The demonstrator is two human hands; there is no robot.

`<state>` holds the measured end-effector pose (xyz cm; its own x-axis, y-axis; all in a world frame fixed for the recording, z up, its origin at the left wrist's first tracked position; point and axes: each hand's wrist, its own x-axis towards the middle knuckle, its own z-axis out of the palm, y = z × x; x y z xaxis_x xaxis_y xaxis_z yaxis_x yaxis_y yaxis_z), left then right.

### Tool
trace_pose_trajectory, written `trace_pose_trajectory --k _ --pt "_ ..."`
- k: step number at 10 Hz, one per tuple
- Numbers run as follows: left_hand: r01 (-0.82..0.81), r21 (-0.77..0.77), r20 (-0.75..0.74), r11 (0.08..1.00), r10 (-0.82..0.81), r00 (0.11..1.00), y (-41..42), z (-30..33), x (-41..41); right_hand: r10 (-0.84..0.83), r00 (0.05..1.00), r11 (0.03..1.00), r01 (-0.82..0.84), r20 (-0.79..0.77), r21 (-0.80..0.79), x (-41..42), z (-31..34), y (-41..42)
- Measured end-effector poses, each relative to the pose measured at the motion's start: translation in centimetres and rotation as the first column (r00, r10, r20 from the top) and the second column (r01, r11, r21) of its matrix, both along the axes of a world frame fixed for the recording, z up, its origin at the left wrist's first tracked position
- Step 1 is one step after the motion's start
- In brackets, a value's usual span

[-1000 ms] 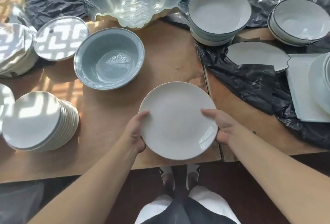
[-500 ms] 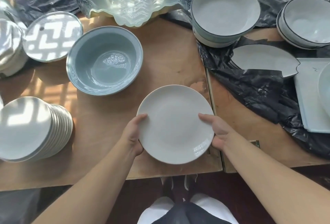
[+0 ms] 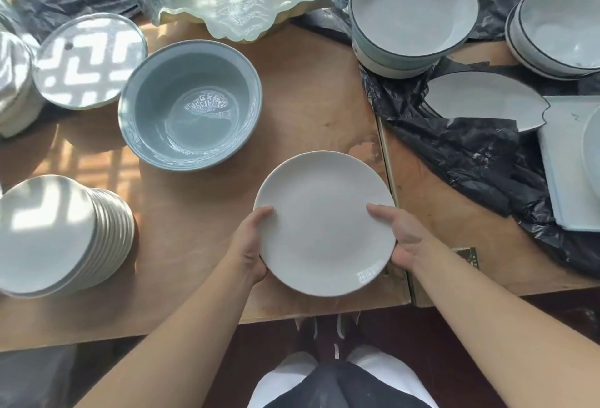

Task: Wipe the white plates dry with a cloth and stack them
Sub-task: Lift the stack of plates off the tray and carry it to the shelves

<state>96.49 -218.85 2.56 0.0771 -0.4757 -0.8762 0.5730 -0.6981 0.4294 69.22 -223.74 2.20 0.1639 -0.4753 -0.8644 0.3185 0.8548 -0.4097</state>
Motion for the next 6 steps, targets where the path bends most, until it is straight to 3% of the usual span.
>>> trace_pose_trajectory --k 1,3,4,6 --pt "0.065 0.04 0.139 0.997 -0.07 0.988 0.1 0.0 0.3 0.011 0.995 0.999 -0.015 -0.104 -0.039 0.2 0.3 0.0" --pt "0.258 0.008 0.406 0.966 -0.239 0.882 0.3 0.6 1.7 0.075 0.848 0.962 -0.2 -0.525 -0.185 0.5 1.6 0.5" --pt "0.405 0.008 0.641 0.914 -0.315 0.7 1.4 1.9 2.6 0.06 0.782 0.942 -0.25 -0.62 -0.223 0.9 3.1 1.1" --pt "0.551 -0.009 0.79 0.834 -0.332 0.515 3.7 4.0 2.8 0.076 0.554 0.858 -0.46 -0.829 -0.229 1.7 5.6 3.9"
